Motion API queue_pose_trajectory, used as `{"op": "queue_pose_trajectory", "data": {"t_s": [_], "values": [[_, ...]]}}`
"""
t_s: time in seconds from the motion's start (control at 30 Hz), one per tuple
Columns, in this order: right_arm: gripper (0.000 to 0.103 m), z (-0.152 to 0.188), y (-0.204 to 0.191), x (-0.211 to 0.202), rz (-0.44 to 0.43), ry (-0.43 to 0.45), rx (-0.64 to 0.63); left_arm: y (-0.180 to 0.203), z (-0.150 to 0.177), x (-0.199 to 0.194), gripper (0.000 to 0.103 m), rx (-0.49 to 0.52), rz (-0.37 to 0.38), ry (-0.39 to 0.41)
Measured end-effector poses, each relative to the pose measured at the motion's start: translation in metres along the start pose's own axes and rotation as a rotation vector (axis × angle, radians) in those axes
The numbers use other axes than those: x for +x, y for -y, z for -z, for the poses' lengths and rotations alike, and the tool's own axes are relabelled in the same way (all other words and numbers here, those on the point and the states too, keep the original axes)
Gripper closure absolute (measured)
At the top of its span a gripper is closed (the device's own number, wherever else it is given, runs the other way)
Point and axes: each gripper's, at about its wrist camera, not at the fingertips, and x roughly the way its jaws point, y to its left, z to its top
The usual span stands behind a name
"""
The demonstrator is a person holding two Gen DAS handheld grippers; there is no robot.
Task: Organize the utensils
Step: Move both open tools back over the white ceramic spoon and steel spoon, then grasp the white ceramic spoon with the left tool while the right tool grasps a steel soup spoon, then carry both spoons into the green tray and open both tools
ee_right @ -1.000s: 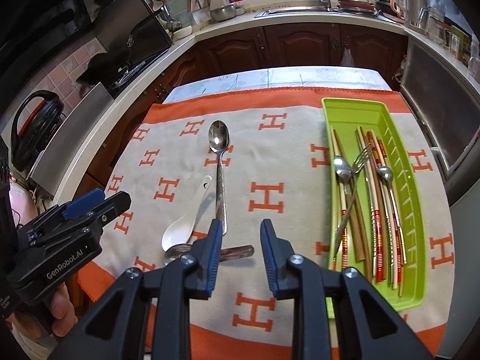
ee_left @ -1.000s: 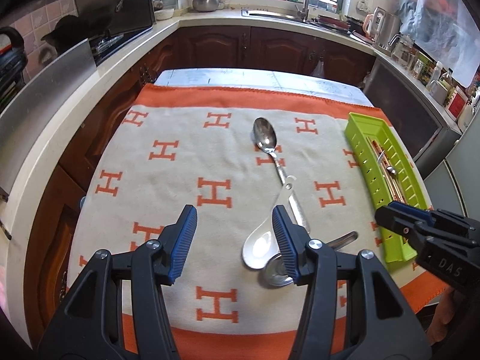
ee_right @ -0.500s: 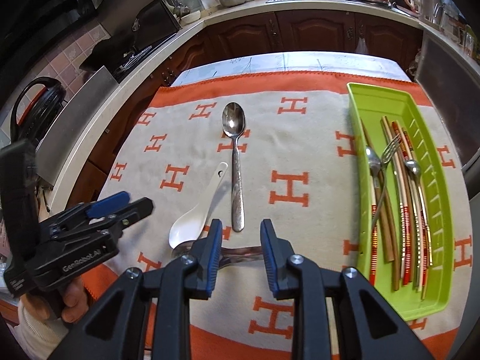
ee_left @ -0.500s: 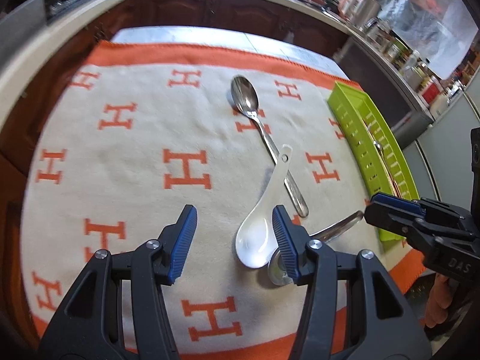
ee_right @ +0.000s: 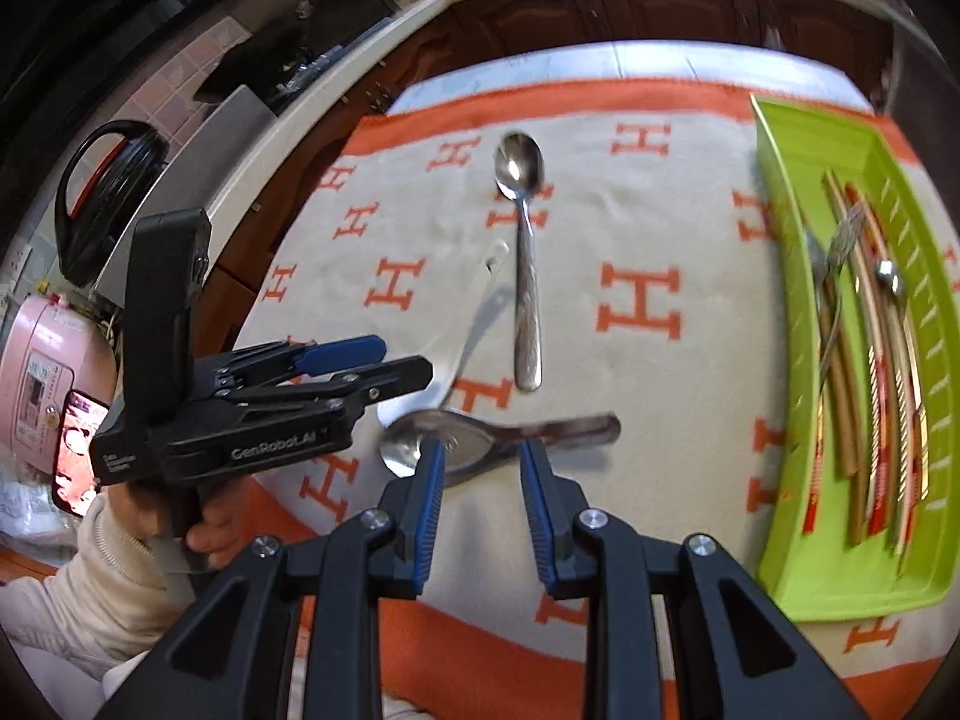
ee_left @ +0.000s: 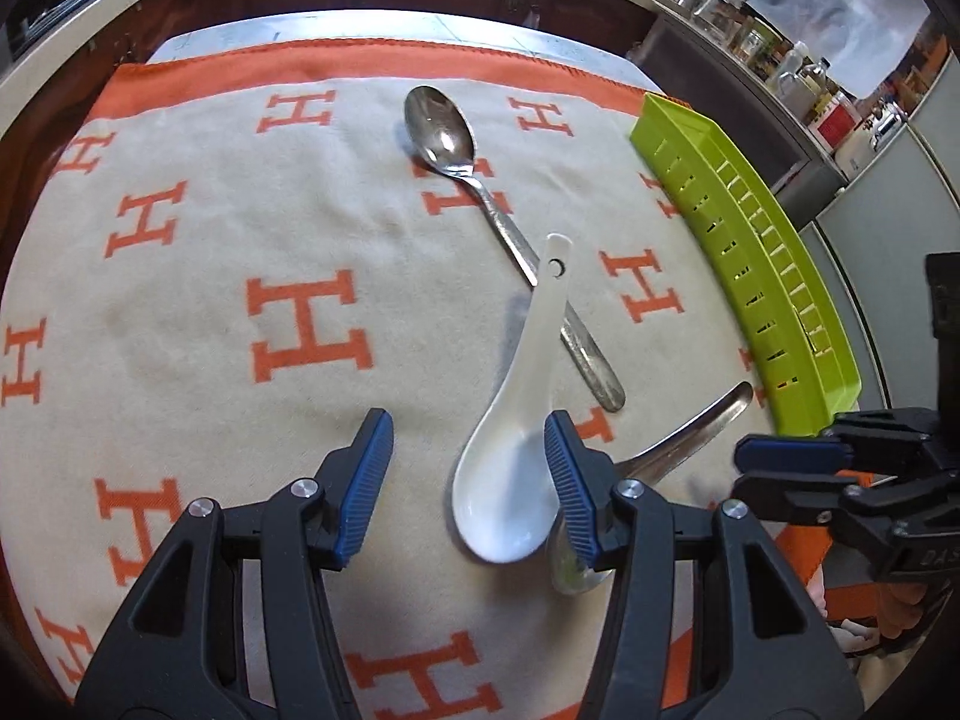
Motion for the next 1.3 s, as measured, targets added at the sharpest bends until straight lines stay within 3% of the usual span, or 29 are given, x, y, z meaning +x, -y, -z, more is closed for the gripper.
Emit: {"op": "queue_pose_trajectory", "data": {"t_s": [0.27, 0.5, 0.57, 0.6, 0.7, 0.77, 0.87, 1.0, 1.03, 1.07, 1.1, 1.3], "values": [[0.077, 0.005, 0.026, 0.025, -0.038, -0.071, 0.134, 0.015, -0.003, 0.004, 0.054, 0.050, -0.012, -0.009], [0.077, -0.002, 0.024, 0.043, -0.026, -0.007, 0.119, 0.026, -0.003, 0.009, 0.054, 0.071, -0.017, -0.019], [0.084, -0.003, 0.020, 0.046, -0.023, 0.014, 0.096, 0.026, -0.004, 0.008, 0.054, 0.068, -0.009, -0.019], [0.094, -0.003, 0.019, 0.047, -0.020, 0.018, 0.085, 0.027, -0.004, 0.009, 0.054, 0.063, -0.004, -0.018], [0.096, -0.003, 0.021, 0.050, -0.045, 0.023, 0.092, 0.025, -0.005, 0.009, 0.054, 0.053, 0.008, -0.017], [0.097, -0.004, 0.019, 0.048, -0.039, 0.031, 0.077, 0.024, -0.005, 0.009, 0.059, 0.047, 0.007, -0.016], [0.098, -0.004, 0.014, 0.040, -0.015, 0.054, 0.041, 0.019, -0.007, 0.009, 0.073, 0.020, -0.002, -0.015], [0.099, -0.005, 0.008, 0.032, 0.005, 0.073, 0.006, 0.012, -0.006, 0.007, 0.078, -0.023, 0.023, -0.007], [0.099, -0.005, 0.008, 0.030, 0.006, 0.077, 0.002, 0.011, -0.006, 0.007, 0.084, -0.032, 0.028, -0.002], [0.099, -0.005, 0.008, 0.029, 0.006, 0.079, 0.000, 0.009, -0.006, 0.008, 0.097, -0.053, 0.037, -0.004], [0.099, -0.006, 0.008, 0.028, 0.008, 0.082, -0.002, 0.006, -0.005, 0.010, 0.101, -0.084, 0.057, -0.009], [0.100, -0.004, 0.009, 0.025, 0.015, 0.092, -0.008, 0.010, -0.003, 0.012, 0.102, -0.129, 0.034, 0.018]]}}
